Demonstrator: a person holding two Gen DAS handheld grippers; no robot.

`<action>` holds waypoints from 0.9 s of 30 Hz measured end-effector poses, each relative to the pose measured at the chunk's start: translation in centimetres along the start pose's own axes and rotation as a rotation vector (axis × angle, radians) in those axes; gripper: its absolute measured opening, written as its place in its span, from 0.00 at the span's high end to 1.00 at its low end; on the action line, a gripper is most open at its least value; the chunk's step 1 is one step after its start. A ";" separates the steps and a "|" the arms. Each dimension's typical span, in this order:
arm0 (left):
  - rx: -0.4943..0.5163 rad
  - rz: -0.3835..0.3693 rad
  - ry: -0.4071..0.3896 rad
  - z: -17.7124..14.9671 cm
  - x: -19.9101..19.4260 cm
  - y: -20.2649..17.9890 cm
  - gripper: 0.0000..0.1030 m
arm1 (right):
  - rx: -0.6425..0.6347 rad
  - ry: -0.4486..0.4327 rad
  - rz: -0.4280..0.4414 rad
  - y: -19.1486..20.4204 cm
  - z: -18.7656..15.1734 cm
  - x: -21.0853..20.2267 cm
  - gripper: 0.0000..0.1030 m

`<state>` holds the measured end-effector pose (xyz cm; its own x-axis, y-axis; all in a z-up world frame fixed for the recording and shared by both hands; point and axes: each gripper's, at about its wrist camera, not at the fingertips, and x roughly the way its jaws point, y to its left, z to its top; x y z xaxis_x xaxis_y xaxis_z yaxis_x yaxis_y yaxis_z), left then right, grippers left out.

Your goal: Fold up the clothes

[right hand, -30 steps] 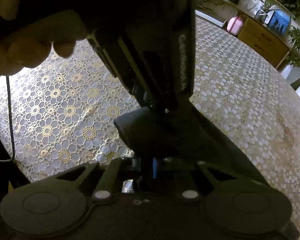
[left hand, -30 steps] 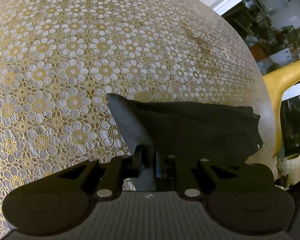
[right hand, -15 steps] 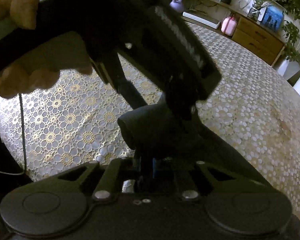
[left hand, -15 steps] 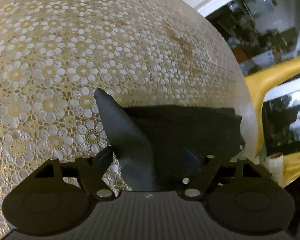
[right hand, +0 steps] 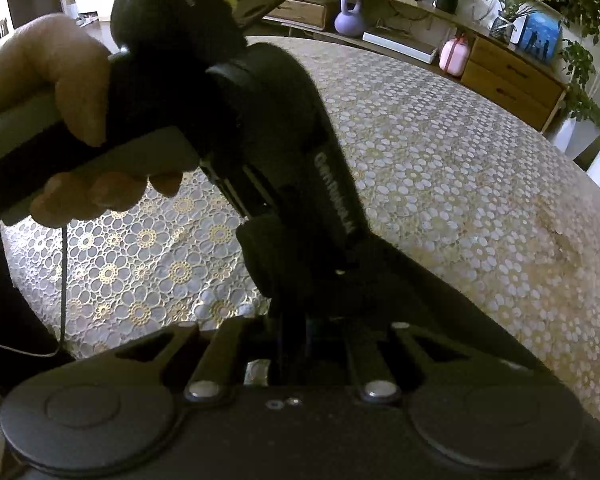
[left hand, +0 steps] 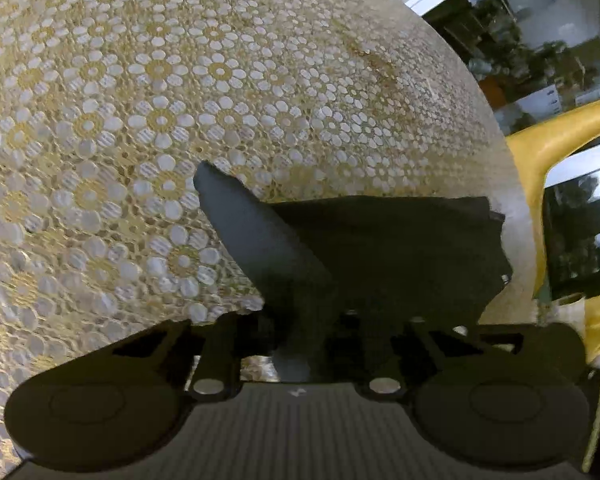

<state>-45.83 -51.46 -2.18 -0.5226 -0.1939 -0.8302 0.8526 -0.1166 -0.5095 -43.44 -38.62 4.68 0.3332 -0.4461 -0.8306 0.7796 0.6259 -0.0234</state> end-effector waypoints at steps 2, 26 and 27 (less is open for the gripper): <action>0.014 0.025 -0.010 -0.1 -0.3 0.3 0.91 | 0.006 -0.009 0.043 -0.9 -0.3 -0.9 0.00; 0.021 0.267 -0.074 -4.8 -13.0 11.7 0.92 | -0.213 0.067 0.074 -7.1 -2.8 -0.5 0.00; 0.012 0.274 -0.077 -4.9 -13.4 12.0 0.92 | -0.217 0.089 0.085 -7.1 -2.9 0.3 0.00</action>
<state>-28.62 -45.50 1.78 -0.2716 -0.2935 -0.9166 0.9622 -0.0611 -0.2655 -50.38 -41.32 3.03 0.3376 -0.3337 -0.8801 0.6155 0.7857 -0.0618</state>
